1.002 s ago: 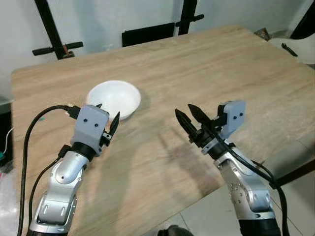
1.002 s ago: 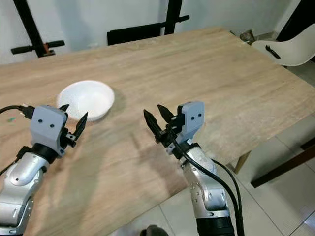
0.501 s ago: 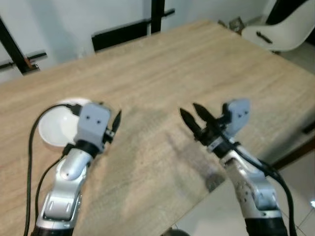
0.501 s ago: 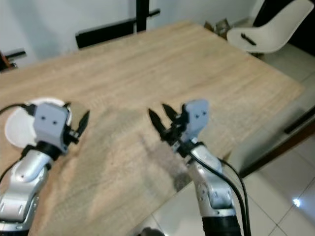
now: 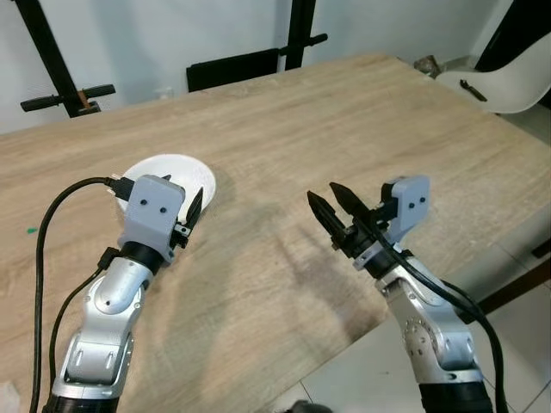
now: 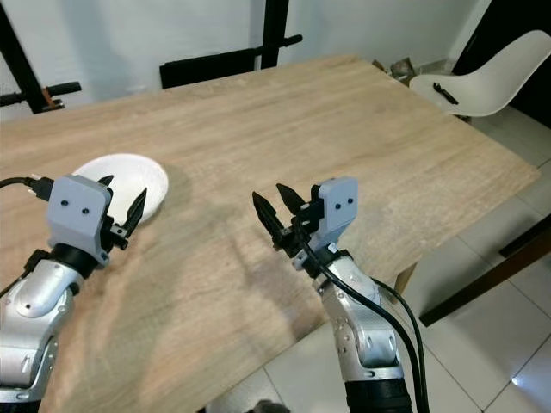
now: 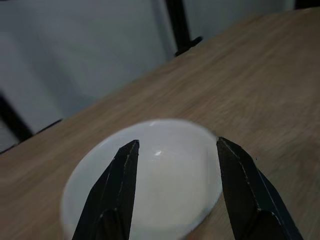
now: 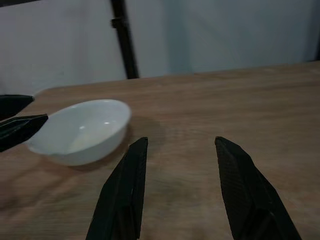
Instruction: Setting the table
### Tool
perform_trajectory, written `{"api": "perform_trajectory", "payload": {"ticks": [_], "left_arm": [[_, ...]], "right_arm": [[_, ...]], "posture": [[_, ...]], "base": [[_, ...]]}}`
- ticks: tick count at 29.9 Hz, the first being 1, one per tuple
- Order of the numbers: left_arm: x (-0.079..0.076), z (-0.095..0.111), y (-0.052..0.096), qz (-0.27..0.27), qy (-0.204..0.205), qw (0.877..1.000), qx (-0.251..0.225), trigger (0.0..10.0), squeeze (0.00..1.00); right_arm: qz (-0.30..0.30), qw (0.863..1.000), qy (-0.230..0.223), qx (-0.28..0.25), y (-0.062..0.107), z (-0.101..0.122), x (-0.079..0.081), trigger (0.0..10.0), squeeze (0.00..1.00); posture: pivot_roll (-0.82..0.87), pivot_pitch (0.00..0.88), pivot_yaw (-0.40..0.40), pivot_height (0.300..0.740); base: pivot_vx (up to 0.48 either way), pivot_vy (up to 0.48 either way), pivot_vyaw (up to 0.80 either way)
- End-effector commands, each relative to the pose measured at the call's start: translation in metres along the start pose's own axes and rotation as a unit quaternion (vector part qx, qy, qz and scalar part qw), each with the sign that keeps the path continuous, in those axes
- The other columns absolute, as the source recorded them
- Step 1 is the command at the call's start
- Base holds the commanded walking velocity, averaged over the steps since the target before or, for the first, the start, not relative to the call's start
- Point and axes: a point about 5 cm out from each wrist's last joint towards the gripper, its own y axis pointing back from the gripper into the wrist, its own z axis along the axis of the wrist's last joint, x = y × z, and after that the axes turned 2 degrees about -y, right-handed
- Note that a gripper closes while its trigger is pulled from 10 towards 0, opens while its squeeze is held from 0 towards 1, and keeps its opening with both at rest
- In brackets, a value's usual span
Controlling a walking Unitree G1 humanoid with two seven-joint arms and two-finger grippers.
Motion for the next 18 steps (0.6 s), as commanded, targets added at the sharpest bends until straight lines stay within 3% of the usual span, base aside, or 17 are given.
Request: {"api": "perform_trajectory", "payload": {"ticks": [1, 18], "left_arm": [[-0.0037, -0.0063, 0.0008, -0.006, 0.005, 1.0, 0.017, 10.0, 0.0], [0.002, -0.0075, -0.0001, -0.01, -0.002, 1.0, 0.025, 10.0, 0.0]], "right_arm": [[-0.001, 1.0, 0.003, 0.003, 0.0016, -0.0002, -0.0022, 10.0, 0.0], [-0.002, 1.0, 0.001, 0.003, 0.0021, -0.0008, -0.0012, 10.0, 0.0]], "posture": [[-0.09, 0.041, 0.016, 0.74], [-0.09, 0.051, 0.018, 0.74]], "base": [[0.0, -0.262, 0.0], [0.0, 0.0, 0.0]]}}
